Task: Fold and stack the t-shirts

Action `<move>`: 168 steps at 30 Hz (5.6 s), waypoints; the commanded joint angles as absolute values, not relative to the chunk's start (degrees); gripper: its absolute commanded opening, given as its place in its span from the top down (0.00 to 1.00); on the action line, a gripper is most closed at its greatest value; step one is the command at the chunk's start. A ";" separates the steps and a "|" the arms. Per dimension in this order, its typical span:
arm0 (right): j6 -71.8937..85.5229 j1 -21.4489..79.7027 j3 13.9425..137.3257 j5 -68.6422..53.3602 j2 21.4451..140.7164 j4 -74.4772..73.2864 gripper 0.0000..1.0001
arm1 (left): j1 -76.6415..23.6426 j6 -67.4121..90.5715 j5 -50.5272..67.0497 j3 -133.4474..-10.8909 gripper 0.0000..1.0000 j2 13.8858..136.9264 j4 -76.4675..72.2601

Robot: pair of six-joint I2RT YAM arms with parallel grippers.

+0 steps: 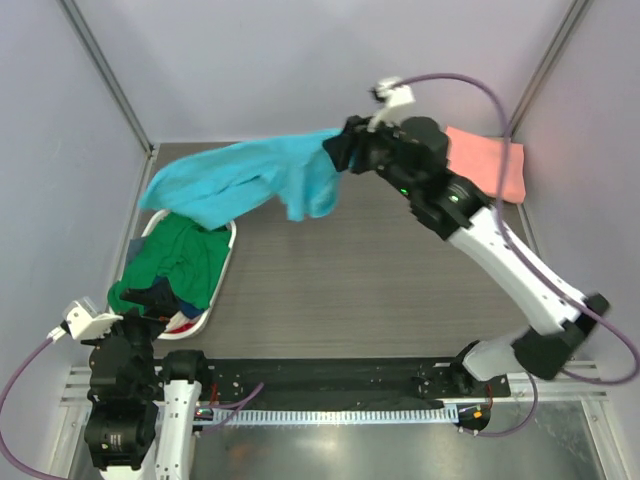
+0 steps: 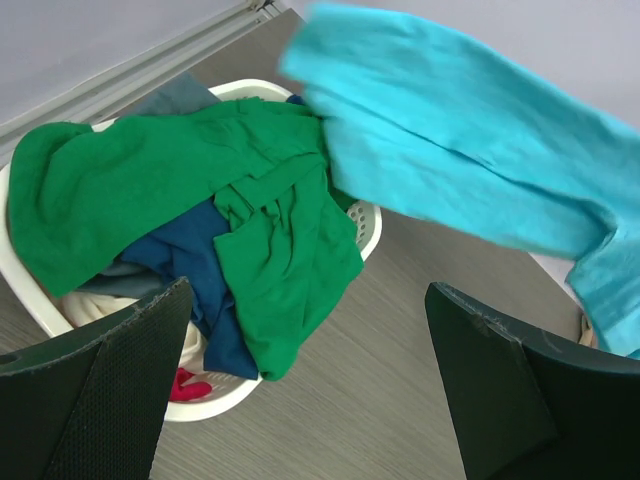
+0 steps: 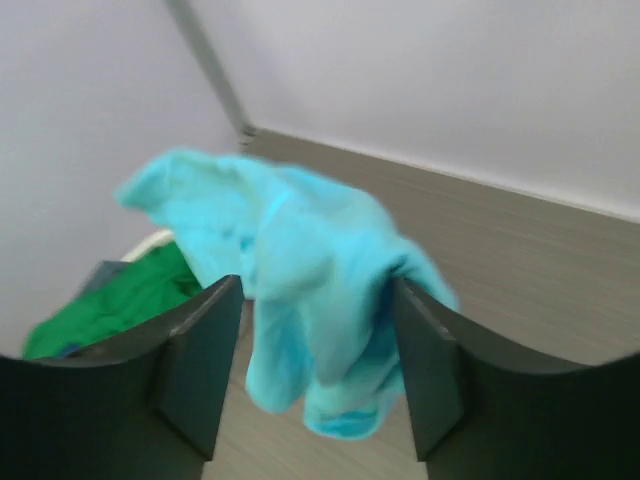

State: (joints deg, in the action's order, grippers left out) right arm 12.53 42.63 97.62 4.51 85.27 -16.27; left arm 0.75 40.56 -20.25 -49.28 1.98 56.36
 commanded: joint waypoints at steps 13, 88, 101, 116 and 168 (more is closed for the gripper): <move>22.50 27.69 54.84 8.80 65.82 -24.96 0.06 | 0.88 40.25 -16.72 -49.39 0.00 13.14 51.77; 24.86 33.57 63.39 22.03 99.53 -34.45 0.99 | 5.19 37.08 8.54 -49.57 0.00 60.11 35.87; 34.63 32.96 50.18 27.25 65.74 -38.23 0.99 | -7.89 47.72 2.55 -71.34 0.08 101.28 19.61; 31.12 30.86 53.70 24.87 65.04 -38.50 0.99 | -12.83 51.51 -2.38 -89.03 0.75 124.63 19.78; 23.56 19.77 54.32 11.69 68.29 -33.31 0.99 | -8.44 51.77 -10.19 -63.80 0.57 101.51 18.72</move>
State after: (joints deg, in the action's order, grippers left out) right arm 24.51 19.81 53.39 12.12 68.40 -35.59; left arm -8.86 51.00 -9.61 -61.39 100.36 20.99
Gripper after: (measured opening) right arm 0.026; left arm 0.437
